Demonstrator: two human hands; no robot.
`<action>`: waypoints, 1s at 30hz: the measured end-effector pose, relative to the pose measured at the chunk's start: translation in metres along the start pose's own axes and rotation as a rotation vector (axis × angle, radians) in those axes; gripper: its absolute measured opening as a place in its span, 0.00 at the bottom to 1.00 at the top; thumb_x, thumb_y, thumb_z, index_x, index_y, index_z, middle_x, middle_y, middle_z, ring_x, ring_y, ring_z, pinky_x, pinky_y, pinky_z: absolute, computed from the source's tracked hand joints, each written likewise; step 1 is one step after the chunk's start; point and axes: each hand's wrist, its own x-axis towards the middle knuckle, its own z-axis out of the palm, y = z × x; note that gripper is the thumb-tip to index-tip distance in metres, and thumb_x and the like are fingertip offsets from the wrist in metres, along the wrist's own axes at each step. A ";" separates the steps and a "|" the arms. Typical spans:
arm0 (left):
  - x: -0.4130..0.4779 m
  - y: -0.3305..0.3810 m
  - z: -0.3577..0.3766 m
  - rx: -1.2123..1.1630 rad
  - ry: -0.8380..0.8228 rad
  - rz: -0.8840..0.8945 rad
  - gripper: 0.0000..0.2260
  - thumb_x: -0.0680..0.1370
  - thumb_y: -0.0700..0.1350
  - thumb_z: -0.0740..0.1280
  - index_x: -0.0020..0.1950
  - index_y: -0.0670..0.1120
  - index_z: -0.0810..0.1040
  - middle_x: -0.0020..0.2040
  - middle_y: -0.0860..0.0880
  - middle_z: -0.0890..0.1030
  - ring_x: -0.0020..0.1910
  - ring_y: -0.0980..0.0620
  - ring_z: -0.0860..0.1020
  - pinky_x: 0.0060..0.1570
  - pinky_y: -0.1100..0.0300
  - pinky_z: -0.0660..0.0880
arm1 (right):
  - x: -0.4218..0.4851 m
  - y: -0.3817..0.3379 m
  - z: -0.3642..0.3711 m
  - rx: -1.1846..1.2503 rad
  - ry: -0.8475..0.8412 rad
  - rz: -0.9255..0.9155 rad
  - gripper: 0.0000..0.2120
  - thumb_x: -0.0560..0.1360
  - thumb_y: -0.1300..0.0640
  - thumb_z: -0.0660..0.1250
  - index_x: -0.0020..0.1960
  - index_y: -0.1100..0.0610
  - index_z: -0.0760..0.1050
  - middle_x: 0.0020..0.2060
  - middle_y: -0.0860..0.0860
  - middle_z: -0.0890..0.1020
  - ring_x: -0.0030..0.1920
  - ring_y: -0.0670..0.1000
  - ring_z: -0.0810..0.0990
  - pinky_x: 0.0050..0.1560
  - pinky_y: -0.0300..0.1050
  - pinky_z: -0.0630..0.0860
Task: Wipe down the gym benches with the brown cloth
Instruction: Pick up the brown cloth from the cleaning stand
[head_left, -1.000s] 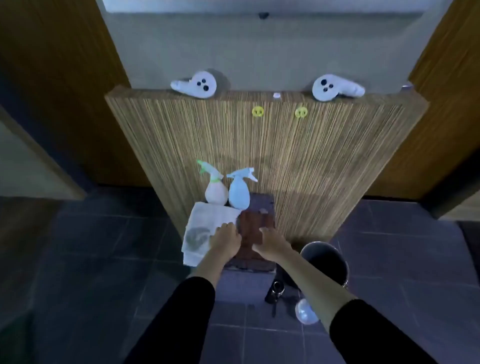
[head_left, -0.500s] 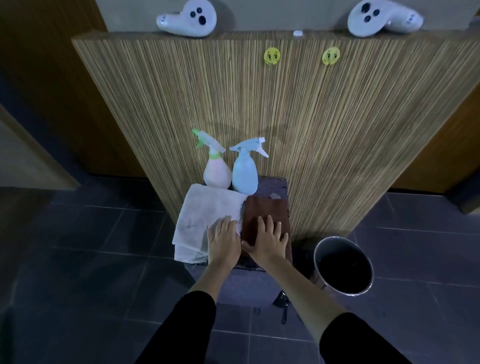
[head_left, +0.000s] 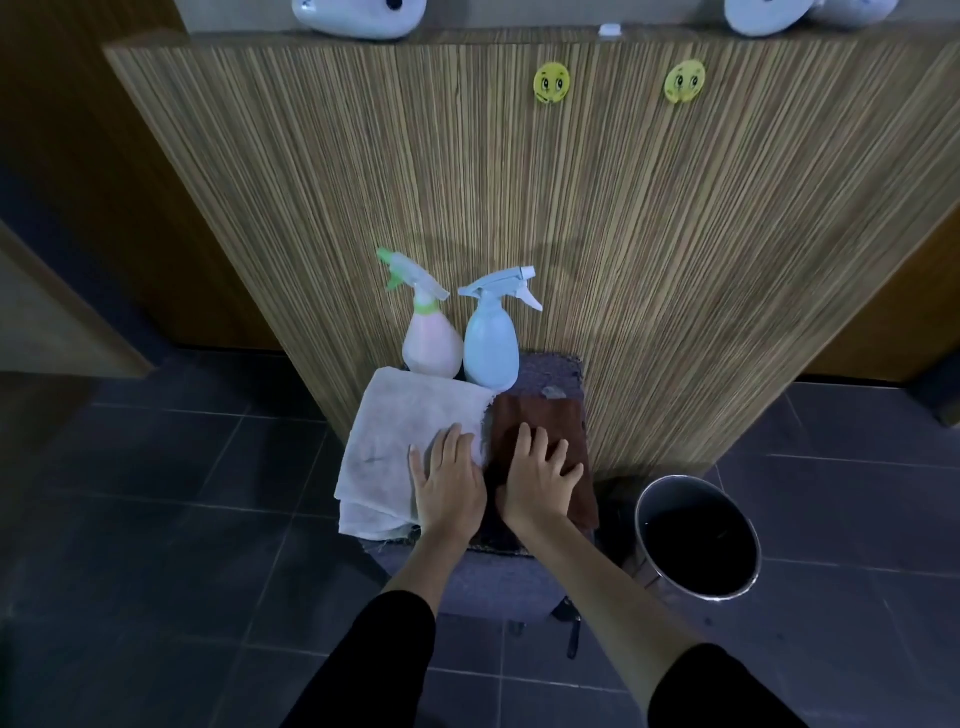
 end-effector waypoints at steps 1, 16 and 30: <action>0.000 0.000 0.000 -0.001 0.007 -0.005 0.19 0.79 0.43 0.58 0.70 0.49 0.69 0.73 0.52 0.65 0.73 0.55 0.60 0.73 0.46 0.46 | 0.002 -0.002 0.000 -0.008 0.008 0.013 0.38 0.79 0.55 0.62 0.78 0.55 0.40 0.77 0.55 0.48 0.76 0.65 0.47 0.71 0.68 0.53; 0.001 0.004 0.005 0.026 0.080 0.020 0.18 0.73 0.42 0.68 0.62 0.48 0.76 0.67 0.50 0.74 0.68 0.51 0.70 0.68 0.40 0.58 | 0.017 0.019 -0.009 -0.015 -0.097 0.022 0.42 0.77 0.58 0.65 0.77 0.49 0.37 0.78 0.49 0.41 0.74 0.69 0.43 0.68 0.72 0.56; -0.001 0.017 0.010 0.030 0.014 0.025 0.19 0.77 0.42 0.62 0.67 0.48 0.71 0.71 0.49 0.68 0.72 0.51 0.63 0.71 0.40 0.49 | 0.021 0.048 -0.013 0.013 0.061 -0.069 0.39 0.77 0.61 0.64 0.78 0.50 0.43 0.76 0.56 0.53 0.73 0.63 0.59 0.56 0.55 0.75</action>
